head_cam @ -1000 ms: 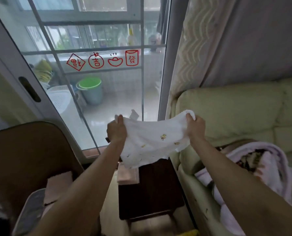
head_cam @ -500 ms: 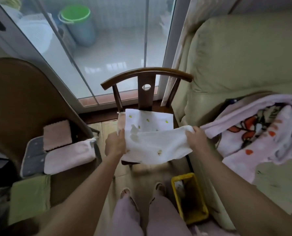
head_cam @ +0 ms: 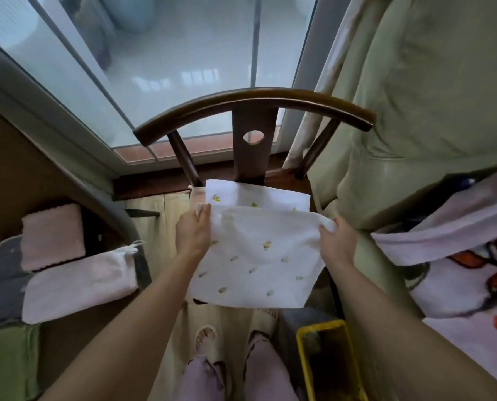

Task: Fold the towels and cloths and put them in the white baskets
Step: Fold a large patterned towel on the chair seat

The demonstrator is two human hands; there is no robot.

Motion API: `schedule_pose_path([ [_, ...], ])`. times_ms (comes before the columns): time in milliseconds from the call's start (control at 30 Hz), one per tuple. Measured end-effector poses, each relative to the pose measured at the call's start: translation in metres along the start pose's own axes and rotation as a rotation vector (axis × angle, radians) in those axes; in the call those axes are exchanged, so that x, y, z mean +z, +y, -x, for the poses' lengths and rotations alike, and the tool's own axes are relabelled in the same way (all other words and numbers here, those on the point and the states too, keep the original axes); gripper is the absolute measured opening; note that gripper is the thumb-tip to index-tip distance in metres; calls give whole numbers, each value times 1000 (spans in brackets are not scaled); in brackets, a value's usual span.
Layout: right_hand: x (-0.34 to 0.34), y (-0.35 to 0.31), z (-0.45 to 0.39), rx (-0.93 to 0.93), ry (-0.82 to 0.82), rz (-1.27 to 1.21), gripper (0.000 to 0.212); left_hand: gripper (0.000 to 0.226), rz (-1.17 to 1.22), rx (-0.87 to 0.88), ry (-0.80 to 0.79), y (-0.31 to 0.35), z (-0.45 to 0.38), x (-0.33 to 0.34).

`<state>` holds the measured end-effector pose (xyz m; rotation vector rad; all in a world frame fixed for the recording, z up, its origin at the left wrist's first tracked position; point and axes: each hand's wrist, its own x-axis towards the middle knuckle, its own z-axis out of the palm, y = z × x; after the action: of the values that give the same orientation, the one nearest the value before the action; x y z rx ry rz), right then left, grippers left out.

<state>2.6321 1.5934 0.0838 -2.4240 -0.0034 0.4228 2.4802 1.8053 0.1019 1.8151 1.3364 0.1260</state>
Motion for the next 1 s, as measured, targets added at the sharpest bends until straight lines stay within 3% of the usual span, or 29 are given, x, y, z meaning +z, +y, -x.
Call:
schedule_pose_path([
  [167, 55, 8, -73, -19, -44, 54, 13, 34, -54, 6, 78, 6, -71, 54],
  [367, 108, 23, -126, -55, -42, 18, 14, 32, 155, -23, 171, -11, -141, 101],
  [433, 123, 28, -134, -25, -117, 156, 40, 25, 161, -79, 92, -23, -153, 107],
  [500, 136, 33, -131, -122, -126, 308, 58, 38, 129, -144, 27, -40, -158, 111],
  [700, 183, 37, -99, -437, -219, 240, 36, 25, 57, -85, 13, -91, -155, 111],
  [1000, 218, 9, -112, -454, -246, 249, 32, 25, 2, -59, 59, -95, -161, 113],
])
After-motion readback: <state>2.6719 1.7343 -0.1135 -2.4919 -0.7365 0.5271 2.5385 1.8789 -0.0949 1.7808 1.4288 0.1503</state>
